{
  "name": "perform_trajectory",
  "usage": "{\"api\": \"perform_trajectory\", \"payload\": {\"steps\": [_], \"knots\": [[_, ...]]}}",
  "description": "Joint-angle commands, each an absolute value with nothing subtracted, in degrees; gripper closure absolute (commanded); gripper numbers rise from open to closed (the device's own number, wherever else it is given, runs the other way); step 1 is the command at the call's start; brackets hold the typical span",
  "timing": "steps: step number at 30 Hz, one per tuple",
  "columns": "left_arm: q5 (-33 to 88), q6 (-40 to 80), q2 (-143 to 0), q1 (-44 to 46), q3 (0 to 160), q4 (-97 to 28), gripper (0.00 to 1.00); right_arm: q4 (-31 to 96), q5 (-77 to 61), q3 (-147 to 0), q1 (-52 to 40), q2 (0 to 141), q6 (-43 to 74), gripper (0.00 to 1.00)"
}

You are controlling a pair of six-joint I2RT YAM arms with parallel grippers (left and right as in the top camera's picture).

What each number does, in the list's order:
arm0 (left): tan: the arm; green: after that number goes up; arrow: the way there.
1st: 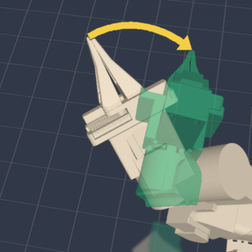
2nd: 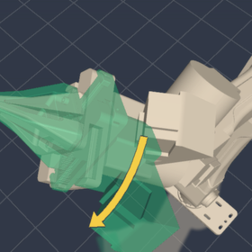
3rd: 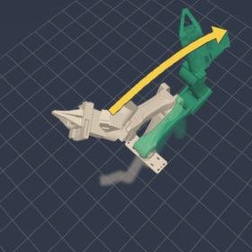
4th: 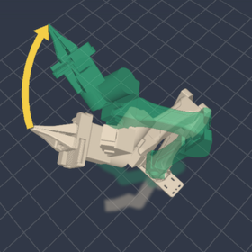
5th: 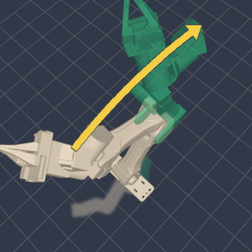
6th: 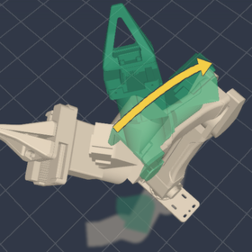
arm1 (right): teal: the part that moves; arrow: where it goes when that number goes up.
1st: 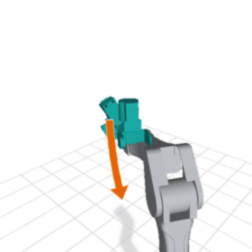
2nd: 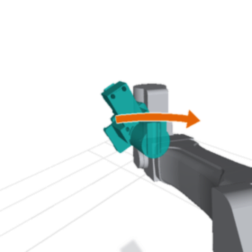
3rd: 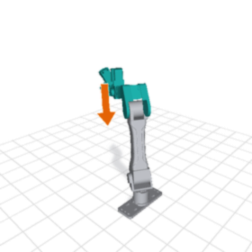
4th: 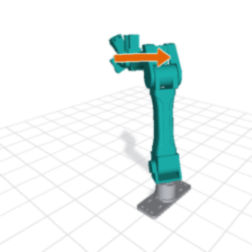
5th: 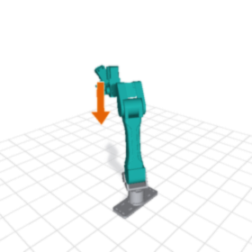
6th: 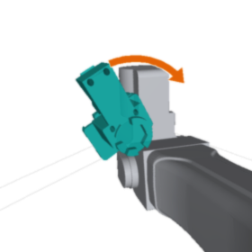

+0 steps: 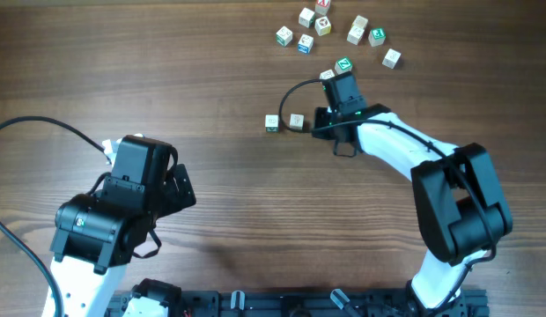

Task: Form a horizontal line
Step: 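Place the red 'I' block right of the two-block row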

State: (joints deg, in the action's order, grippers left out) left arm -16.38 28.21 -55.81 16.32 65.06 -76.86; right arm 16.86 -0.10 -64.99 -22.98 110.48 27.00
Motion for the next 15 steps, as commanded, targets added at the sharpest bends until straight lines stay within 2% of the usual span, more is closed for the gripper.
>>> {"api": "perform_trajectory", "payload": {"steps": [1, 3, 6, 10, 11, 15], "knots": [[-16.23, 28.99, -55.55, 15.86, 64.84, -76.77, 0.0, 15.99, -0.82, -64.88, -25.21, 110.43, 27.18, 0.67], [-16.23, 28.99, -55.55, 15.86, 64.84, -76.77, 0.0, 16.12, 2.22, -64.86, -25.56, 110.43, 27.68, 0.67], [-16.21, 28.99, -55.55, 15.86, 64.84, -76.75, 0.0, 15.77, 5.39, -64.86, -25.54, 110.43, 28.67, 0.61], [-16.23, 28.99, -55.55, 15.86, 64.84, -76.75, 0.0, 12.53, 5.32, -64.86, -25.54, 110.43, 28.51, 0.49], [-16.21, 28.99, -55.55, 15.86, 64.84, -76.77, 0.0, 11.75, 5.32, -64.86, -25.54, 110.43, 28.51, 0.42], [-16.23, 28.99, -55.55, 15.86, 64.84, -76.75, 0.0, 12.88, 5.34, -66.61, -25.54, 110.15, 28.53, 0.27]]}}
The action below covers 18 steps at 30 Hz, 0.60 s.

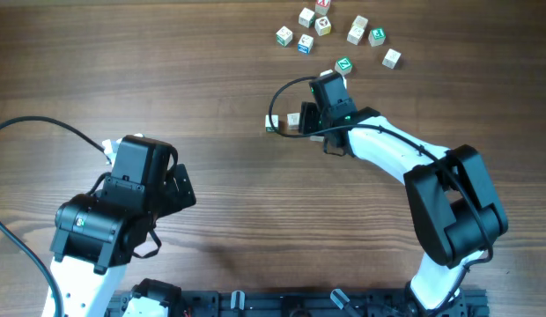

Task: Form a horizontal line
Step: 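Place the red 'I' block right of the two-block row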

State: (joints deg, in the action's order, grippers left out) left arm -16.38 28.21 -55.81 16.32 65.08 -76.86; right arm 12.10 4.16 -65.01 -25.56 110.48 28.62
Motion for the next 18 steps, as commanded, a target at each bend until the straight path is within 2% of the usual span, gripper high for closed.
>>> {"api": "perform_trajectory", "payload": {"steps": [1, 3, 6, 11, 13, 15, 16, 18], "knots": [[-16.23, 28.99, -55.55, 15.86, 64.84, -76.75, 0.0, 15.68, 5.37, -69.3, -25.54, 109.23, 28.51, 0.15], [-16.21, 28.99, -55.55, 15.86, 64.84, -76.75, 0.0, 18.81, 5.82, -72.31, -25.54, 107.68, 28.51, 0.09], [-16.23, 28.99, -55.55, 15.86, 64.84, -76.75, 0.0, 24.69, 7.94, -76.25, -25.54, 105.23, 28.69, 0.08], [-16.23, 28.99, -55.55, 15.86, 64.84, -76.77, 0.0, 22.41, 7.68, -76.34, -25.54, 105.65, 28.6, 0.09], [-16.21, 28.99, -55.55, 15.86, 64.84, -76.75, 0.0, 20.25, 7.49, -76.34, -25.54, 107.15, 28.51, 0.16], [-16.21, 28.99, -55.55, 15.86, 64.84, -76.75, 0.0, 17.63, 6.76, -76.34, -25.54, 109.14, 28.47, 0.28], [-16.21, 28.99, -55.55, 15.86, 64.84, -76.75, 0.0, 15.66, 4.67, -76.34, -25.54, 110.67, 28.45, 0.4], [-16.23, 28.99, -55.55, 15.86, 64.84, -76.75, 0.0, 13.43, 1.28, -76.34, -25.54, 112.71, 28.45, 0.53]]}}
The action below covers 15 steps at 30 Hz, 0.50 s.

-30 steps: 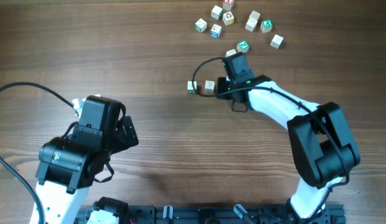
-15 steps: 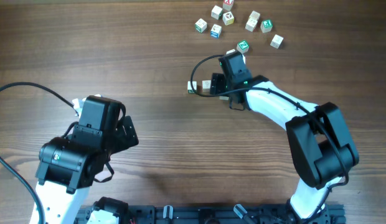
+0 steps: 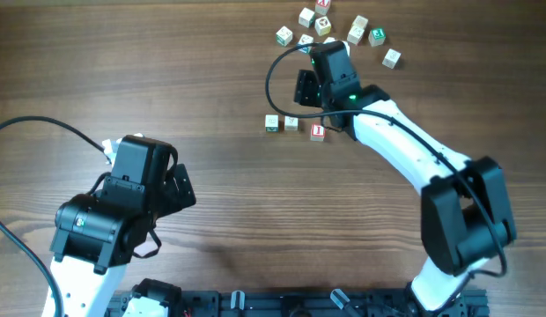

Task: Form a horizontal line
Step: 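Place the red 'I' block right of the two-block row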

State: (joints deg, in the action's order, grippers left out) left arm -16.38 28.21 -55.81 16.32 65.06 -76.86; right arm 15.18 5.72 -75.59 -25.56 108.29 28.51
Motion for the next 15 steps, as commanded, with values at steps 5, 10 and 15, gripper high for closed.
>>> {"api": "perform_trajectory", "payload": {"steps": [5, 10, 15], "knots": [[-16.21, 28.99, -55.55, 15.86, 64.84, -76.77, 0.0, 10.96, -3.18, -76.34, -25.56, 117.6, 28.49, 0.75], [-16.23, 28.99, -55.55, 15.86, 64.84, -76.75, 0.0, 11.05, -4.6, -76.34, -25.54, 117.82, 26.98, 0.76], [-16.21, 28.99, -55.55, 15.86, 64.84, -76.75, 0.0, 10.85, -4.67, -76.36, -25.56, 117.82, 26.98, 0.8]]}}
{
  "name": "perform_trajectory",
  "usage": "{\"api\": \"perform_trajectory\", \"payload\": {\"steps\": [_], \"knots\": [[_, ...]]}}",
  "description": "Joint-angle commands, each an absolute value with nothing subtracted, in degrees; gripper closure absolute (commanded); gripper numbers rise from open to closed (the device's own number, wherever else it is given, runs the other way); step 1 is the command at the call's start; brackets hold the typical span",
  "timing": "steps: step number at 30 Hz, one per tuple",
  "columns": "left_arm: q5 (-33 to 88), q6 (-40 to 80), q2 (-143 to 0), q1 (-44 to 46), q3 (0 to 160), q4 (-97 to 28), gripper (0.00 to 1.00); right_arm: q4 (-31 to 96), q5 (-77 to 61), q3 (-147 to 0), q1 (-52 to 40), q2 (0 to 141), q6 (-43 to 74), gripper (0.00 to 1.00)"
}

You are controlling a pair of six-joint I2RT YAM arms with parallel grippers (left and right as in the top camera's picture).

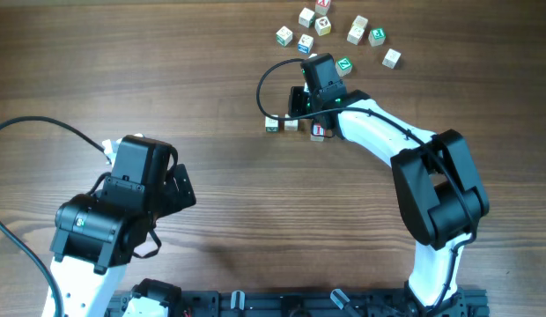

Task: Form a horizontal line
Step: 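Place the red 'I' block right of the two-block row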

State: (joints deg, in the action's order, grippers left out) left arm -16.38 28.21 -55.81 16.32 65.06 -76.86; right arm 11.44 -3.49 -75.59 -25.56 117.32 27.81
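Observation:
Three small cubes lie in a rough row: a green-marked block (271,124), a tan block (291,124) and a red-marked block (318,131), which sits slightly nearer than the other two. My right gripper (297,103) hangs just behind the tan block. Its fingers look parted with nothing in them, and the wrist partly hides them. A green-lettered block (344,64) lies behind the right wrist. My left gripper (178,188) rests far off at the lower left, apparently shut on nothing.
Several loose letter cubes form a cluster (322,25) at the back right, with one stray cube (392,58) to its right. The right arm's black cable (264,81) loops left of the wrist. The left arm's cable (44,125) trails to the left edge.
My right gripper has moved nearer and slightly left, from behind the row down to just behind the tan block. The three blocks and the left arm have not moved.
At first two cubes lay side by side, with my right gripper just right of them. Then it stood close against the second cube. Later a red-marked cube lay at the row's right end with the gripper drawn back, and now the gripper is back at the row.

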Motion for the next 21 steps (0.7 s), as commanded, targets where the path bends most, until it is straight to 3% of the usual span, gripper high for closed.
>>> {"api": "perform_trajectory", "payload": {"steps": [1, 3, 7, 11, 15, 21], "knots": [[-16.23, 28.99, -55.55, 15.86, 64.84, -76.75, 0.0, 11.05, -4.8, -76.34, -25.56, 117.82, 26.98, 0.82], [-16.23, 28.99, -55.55, 15.86, 64.84, -76.75, 0.0, 11.6, -3.05, -76.36, -25.54, 117.8, 27.4, 0.88], [-16.23, 28.97, -55.55, 15.86, 64.84, -76.75, 0.0, 14.11, 1.41, -78.63, -25.21, 114.32, 30.85, 0.88], [-16.23, 28.99, -55.55, 15.86, 64.84, -76.75, 0.0, 27.62, 6.33, -80.29, -24.99, 107.13, 35.33, 0.96], [-16.21, 28.99, -55.55, 15.86, 64.84, -76.75, 0.0, 41.21, 14.22, -80.14, -25.02, 105.16, 41.71, 0.95], [-16.23, 28.99, -55.55, 15.86, 64.84, -76.77, 0.0, 41.58, 6.52, -73.84, -25.34, 108.14, 42.44, 0.95]]}}
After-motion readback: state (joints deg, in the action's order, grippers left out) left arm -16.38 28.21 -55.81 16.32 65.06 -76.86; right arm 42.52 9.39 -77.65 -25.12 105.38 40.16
